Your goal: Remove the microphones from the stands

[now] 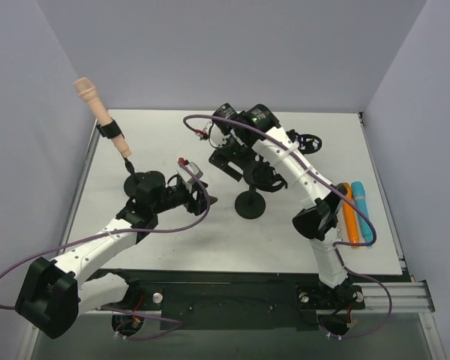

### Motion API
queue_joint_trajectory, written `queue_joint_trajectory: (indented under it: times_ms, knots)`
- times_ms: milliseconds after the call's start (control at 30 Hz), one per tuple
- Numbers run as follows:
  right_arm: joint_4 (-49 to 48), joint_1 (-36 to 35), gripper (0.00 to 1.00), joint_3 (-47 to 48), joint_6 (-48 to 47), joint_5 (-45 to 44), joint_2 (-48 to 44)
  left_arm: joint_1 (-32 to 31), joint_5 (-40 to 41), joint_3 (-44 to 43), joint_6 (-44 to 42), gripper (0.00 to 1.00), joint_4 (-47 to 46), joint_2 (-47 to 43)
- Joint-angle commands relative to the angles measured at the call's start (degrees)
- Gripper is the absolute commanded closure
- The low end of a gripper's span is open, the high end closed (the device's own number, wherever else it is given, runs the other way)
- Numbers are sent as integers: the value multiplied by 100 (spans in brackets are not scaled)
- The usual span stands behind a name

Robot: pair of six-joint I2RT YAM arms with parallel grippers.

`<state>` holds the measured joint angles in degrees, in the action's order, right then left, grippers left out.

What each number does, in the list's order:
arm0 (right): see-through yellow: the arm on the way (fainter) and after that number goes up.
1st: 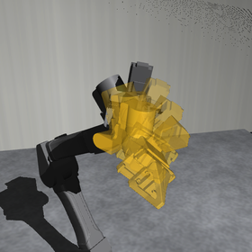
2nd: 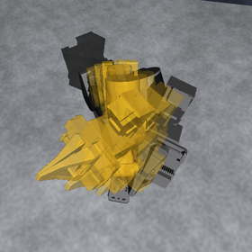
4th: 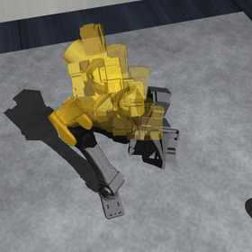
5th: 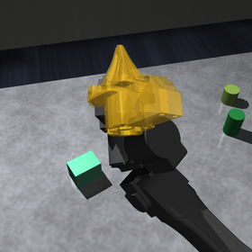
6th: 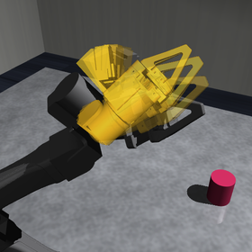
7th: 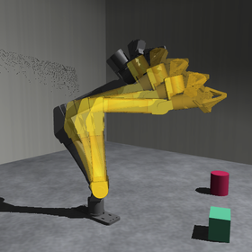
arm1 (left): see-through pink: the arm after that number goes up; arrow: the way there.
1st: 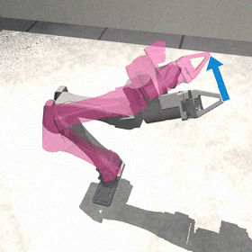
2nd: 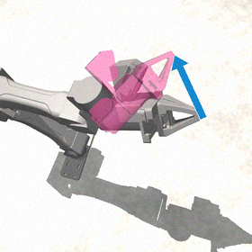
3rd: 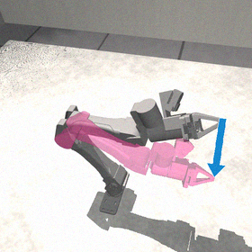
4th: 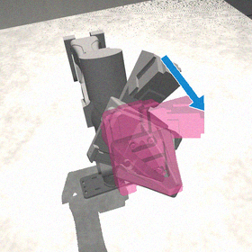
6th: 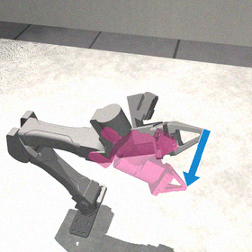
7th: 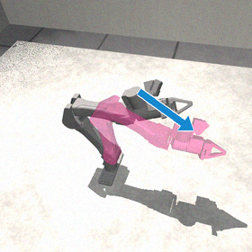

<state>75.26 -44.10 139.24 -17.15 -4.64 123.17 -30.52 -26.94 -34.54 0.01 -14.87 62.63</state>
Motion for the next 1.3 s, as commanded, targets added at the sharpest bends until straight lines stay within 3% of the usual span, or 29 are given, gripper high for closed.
queue_joint_trajectory:
  times_ms: [0, 233, 400, 600, 833, 1267]
  knots:
    - [709, 138, 23, 270, 97, 701, -1004, -173, -215, -395, -131, 30, -499, 284]
    - [14, 542, 26, -432, 265, 483, -2095, -700, -198, -1378, -300, 30, -666, 1004]
    - [173, 849, 36, -977, 53, 535, -2394, -972, -277, -2055, -405, 30, -719, 1383]
    - [190, 903, 44, -838, -8, 517, -2018, -1158, -294, -2311, -747, 30, -736, 1717]
    - [278, 912, 47, -723, 54, 579, -1349, -1167, -585, -2110, -1749, 31, -674, 1990]
    - [366, 894, 52, -1136, 36, 552, -918, -1254, -347, -1846, -1697, 33, -973, 2130]
